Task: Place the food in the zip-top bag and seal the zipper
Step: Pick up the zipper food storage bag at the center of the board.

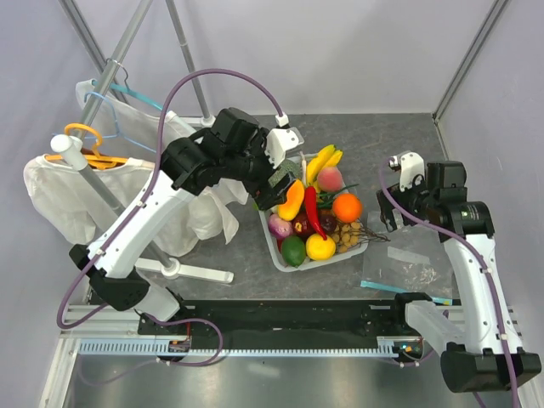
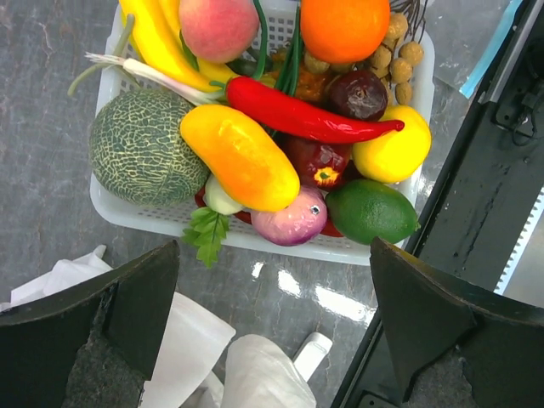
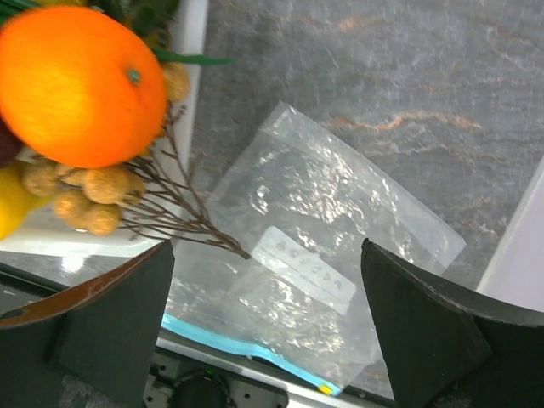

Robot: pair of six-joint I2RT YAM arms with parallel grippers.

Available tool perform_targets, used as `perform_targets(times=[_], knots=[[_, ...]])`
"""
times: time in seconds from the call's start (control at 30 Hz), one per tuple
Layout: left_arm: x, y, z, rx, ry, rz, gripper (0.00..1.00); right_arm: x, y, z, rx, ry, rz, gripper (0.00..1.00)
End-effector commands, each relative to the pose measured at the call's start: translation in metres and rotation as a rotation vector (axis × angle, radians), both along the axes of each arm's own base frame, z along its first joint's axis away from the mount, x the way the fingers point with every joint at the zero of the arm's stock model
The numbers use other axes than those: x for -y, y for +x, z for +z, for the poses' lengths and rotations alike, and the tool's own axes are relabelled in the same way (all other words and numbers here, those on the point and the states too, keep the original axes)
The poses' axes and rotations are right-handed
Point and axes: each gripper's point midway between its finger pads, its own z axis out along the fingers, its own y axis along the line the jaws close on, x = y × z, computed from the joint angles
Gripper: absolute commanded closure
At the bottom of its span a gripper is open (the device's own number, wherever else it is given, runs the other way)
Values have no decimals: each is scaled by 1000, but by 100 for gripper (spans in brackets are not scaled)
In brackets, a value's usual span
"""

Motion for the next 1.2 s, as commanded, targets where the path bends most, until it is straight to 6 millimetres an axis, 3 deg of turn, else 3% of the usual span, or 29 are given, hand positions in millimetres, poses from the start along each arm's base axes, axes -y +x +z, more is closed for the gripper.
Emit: perform_targets(times=[0.0, 0.07, 0.3, 0.57, 0.77, 1.0, 1.07, 1.1, 1.17], knots=[[11, 0, 31, 59, -106, -30, 0, 25, 8, -23, -75, -95, -14, 2], [12, -1, 33, 70, -114, -45, 0, 32, 12, -32, -104, -87, -2, 2], [15, -12, 30, 68, -132, -116, 0, 104, 39, -75, -259, -117, 2, 2], [25, -25, 21, 18, -157, -199, 0, 142, 61, -131, -341, -239, 87, 2], [30, -27, 6, -31, -145, -210, 0, 145, 72, -177, -400, -215, 102, 2], [31, -29, -6, -46, -136, -227, 0, 139, 64, -218, -431, -220, 92, 3], [33, -28, -8, -52, -137, -229, 0, 140, 66, -221, -421, -226, 83, 14], [35, -26, -8, -50, -140, -227, 0, 140, 66, -223, -419, -228, 77, 30], [38, -22, -12, -59, -137, -211, 0, 141, 71, -222, -400, -218, 42, 51]])
